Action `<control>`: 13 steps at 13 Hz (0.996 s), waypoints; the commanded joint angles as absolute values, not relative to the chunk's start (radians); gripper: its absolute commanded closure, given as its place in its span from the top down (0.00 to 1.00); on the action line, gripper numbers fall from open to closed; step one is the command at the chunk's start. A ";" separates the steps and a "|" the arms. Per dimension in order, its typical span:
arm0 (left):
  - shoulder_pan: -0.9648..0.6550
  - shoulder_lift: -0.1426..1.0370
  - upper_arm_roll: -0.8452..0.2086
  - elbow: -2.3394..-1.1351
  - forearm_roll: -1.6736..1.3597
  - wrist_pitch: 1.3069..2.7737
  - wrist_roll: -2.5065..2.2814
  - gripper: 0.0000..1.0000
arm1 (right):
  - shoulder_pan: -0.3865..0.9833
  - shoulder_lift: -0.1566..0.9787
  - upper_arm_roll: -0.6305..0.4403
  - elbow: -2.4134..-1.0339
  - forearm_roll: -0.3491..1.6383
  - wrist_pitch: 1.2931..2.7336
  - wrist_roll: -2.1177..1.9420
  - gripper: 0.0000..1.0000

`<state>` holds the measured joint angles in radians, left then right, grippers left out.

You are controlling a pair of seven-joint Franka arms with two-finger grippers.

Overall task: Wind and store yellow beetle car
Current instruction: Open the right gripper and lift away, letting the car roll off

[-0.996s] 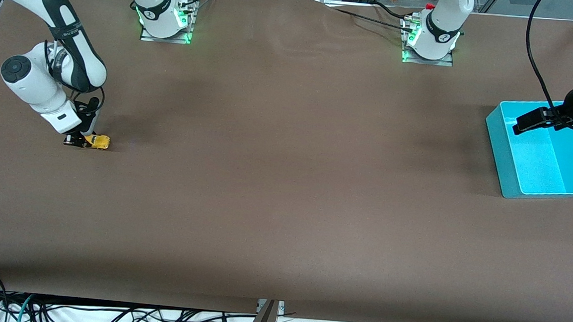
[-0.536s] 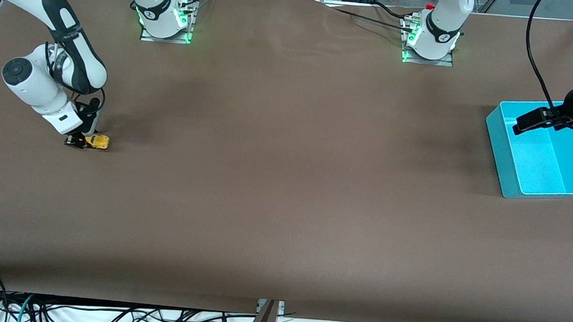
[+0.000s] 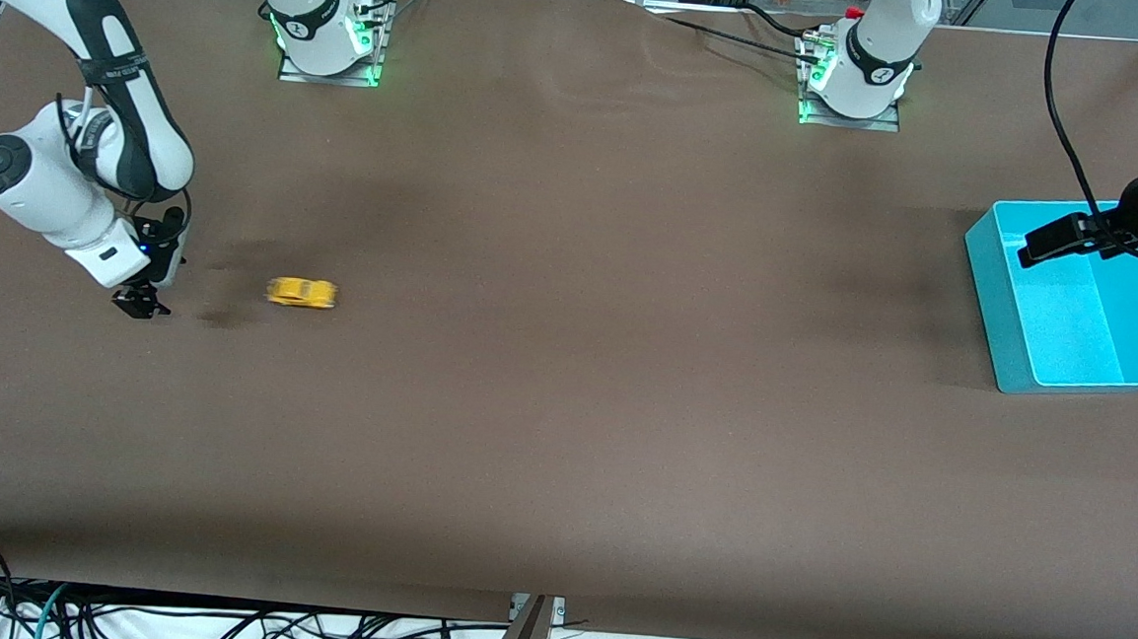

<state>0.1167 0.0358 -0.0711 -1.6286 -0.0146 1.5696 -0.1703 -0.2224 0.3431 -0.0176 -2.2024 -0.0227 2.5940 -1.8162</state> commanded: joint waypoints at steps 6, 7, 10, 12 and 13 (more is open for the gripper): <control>0.110 0.048 -0.072 -1.601 0.003 1.566 -0.163 1.00 | -0.230 0.337 0.005 -1.918 0.032 2.248 -1.761 1.00; 0.112 0.048 -0.072 -1.601 0.003 1.566 -0.163 1.00 | -0.230 0.337 0.005 -1.890 0.032 2.218 -1.728 1.00; 0.112 0.048 -0.072 -1.601 0.003 1.566 -0.163 1.00 | -0.229 0.337 0.006 -1.800 0.046 2.140 -1.590 1.00; 0.112 0.048 -0.072 -1.601 0.002 1.566 -0.163 1.00 | -0.229 0.336 0.038 -1.735 0.046 2.080 -1.466 1.00; 0.112 0.048 -0.072 -1.601 0.003 1.566 -0.163 1.00 | -0.226 0.334 0.043 -1.697 0.045 2.030 -1.392 1.00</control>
<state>0.1165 0.0359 -0.0714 -1.6282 -0.0146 1.5696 -0.1703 -0.2211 0.3353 0.0186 -1.7717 0.0315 2.1189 -1.5025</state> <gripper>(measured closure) 0.000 0.000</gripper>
